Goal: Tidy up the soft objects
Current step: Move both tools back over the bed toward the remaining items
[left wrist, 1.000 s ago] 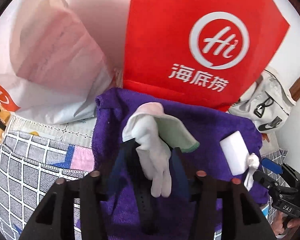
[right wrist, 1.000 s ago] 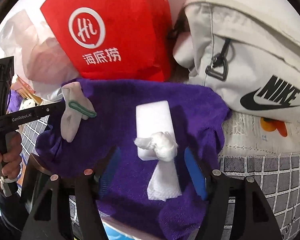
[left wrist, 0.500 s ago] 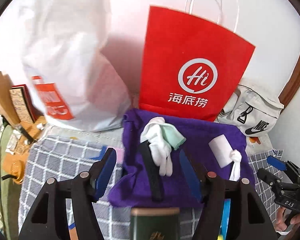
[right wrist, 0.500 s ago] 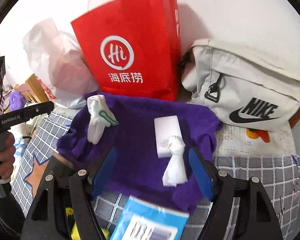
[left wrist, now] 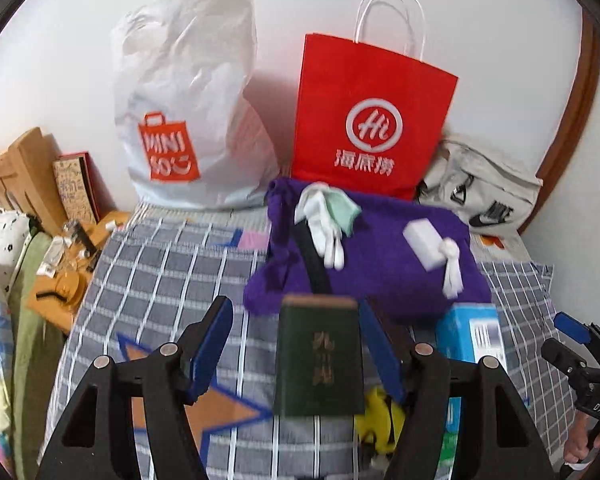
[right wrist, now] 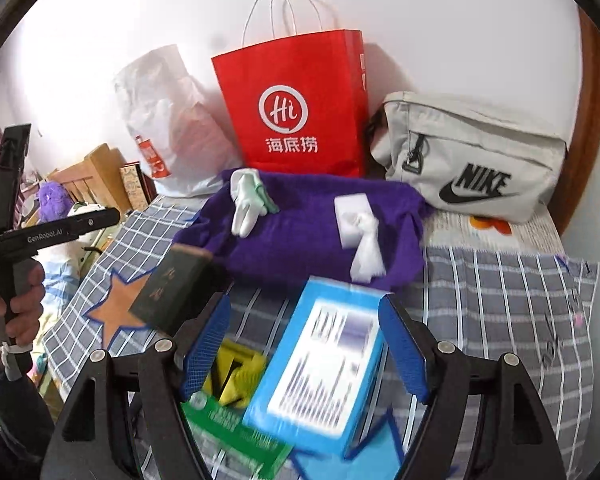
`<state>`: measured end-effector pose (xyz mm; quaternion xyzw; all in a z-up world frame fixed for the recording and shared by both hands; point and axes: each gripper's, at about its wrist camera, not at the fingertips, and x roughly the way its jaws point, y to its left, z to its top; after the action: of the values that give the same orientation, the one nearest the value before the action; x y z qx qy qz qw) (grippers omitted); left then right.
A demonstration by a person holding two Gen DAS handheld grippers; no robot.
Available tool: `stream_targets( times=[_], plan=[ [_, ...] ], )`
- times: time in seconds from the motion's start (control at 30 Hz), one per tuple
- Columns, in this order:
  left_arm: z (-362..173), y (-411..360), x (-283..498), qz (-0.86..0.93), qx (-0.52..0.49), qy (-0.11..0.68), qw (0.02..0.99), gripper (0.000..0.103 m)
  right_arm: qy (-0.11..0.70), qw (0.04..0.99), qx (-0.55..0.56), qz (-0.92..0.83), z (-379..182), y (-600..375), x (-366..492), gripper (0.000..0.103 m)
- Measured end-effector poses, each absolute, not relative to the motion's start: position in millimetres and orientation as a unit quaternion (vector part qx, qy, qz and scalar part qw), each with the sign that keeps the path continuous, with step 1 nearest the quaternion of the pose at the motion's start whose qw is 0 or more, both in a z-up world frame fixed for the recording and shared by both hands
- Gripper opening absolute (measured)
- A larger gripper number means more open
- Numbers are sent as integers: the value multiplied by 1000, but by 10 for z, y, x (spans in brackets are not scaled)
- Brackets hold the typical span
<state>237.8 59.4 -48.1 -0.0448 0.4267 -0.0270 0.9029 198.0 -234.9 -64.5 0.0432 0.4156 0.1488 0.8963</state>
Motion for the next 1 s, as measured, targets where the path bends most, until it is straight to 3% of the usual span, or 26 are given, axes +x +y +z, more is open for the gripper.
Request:
stream_targets(
  times=[0.63, 1.0],
  plan=[
    [-1236, 574, 1253, -30, -37, 486, 873, 64, 488, 856, 46, 165, -1577, -2409, 754, 76],
    [-1596, 474, 1029, -50, -11, 518, 854, 64, 503, 850, 8, 155, -1944, -2125, 655, 76]
  ],
)
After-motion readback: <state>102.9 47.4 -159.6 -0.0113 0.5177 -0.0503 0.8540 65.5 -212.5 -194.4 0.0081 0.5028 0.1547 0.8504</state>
